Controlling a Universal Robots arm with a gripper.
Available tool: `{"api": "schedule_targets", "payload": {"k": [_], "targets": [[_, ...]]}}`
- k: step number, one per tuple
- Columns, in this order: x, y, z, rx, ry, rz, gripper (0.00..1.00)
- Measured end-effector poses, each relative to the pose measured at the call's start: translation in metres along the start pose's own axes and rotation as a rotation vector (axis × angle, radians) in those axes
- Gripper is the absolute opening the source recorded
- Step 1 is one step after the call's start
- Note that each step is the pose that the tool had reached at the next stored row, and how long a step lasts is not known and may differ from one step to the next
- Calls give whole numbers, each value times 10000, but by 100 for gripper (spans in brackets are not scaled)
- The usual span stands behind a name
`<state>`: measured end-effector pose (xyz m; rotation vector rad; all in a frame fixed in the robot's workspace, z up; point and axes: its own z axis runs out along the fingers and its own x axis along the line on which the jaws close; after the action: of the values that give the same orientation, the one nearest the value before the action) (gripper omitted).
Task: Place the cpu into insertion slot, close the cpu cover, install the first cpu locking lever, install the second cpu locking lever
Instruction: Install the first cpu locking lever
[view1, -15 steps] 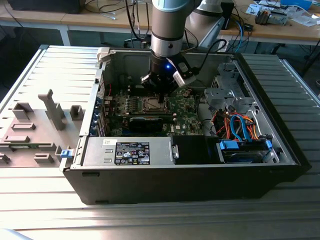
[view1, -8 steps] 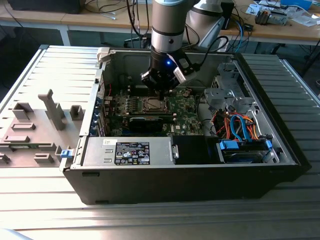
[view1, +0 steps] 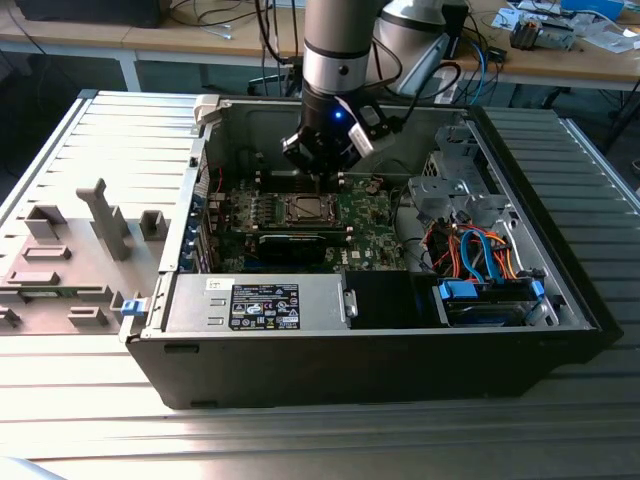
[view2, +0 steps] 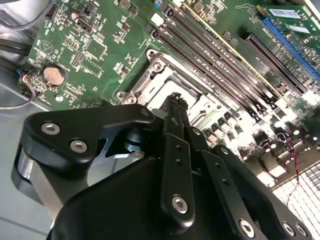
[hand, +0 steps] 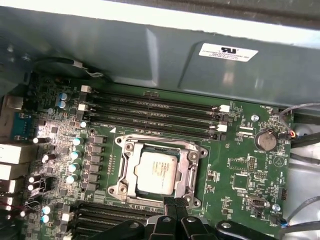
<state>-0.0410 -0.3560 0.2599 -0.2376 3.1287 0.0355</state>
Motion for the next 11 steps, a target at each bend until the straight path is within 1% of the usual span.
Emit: {"api": "schedule_targets", "payload": {"k": [2, 11], "targets": [[0, 1, -27, 0, 0, 0, 11], [0, 1, -32, 0, 0, 0, 11]]}}
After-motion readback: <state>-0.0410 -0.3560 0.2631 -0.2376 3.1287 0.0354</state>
